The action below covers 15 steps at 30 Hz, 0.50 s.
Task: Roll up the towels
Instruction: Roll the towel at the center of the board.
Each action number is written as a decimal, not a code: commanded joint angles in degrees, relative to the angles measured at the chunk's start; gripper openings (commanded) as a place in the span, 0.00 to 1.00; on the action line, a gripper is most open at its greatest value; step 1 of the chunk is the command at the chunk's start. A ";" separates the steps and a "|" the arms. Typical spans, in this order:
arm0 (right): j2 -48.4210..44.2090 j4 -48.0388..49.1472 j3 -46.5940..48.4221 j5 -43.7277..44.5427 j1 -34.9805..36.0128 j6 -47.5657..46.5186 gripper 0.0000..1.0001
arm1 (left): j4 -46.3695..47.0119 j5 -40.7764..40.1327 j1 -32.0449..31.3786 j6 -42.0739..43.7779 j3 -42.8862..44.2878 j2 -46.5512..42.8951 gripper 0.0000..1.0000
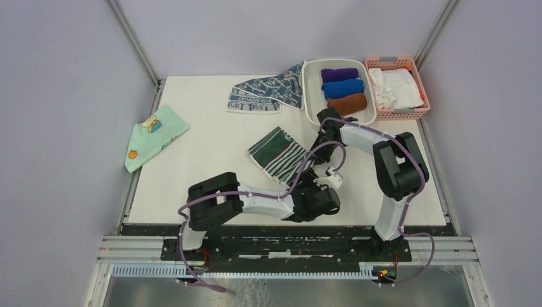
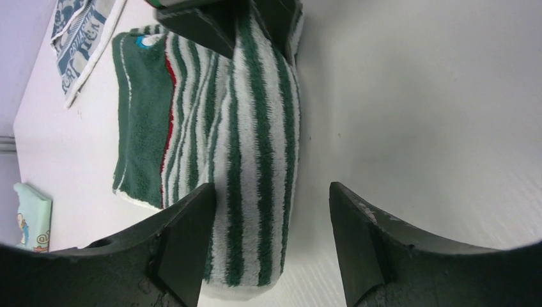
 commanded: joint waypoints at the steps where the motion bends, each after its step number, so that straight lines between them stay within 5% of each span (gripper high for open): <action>1: 1.86 -0.90 0.23 0.58 0.08 0.00 0.11 | 1.29 -3.75 0.27 3.15 2.80 3.79 0.73; 8: 1.85 -0.59 -0.07 -0.17 0.05 -0.18 0.11 | -0.64 -2.40 1.73 1.43 2.70 6.48 0.72; 15: 1.40 -0.52 0.76 -0.58 0.01 -0.98 0.11 | -1.74 3.46 4.62 -2.44 0.69 6.97 0.61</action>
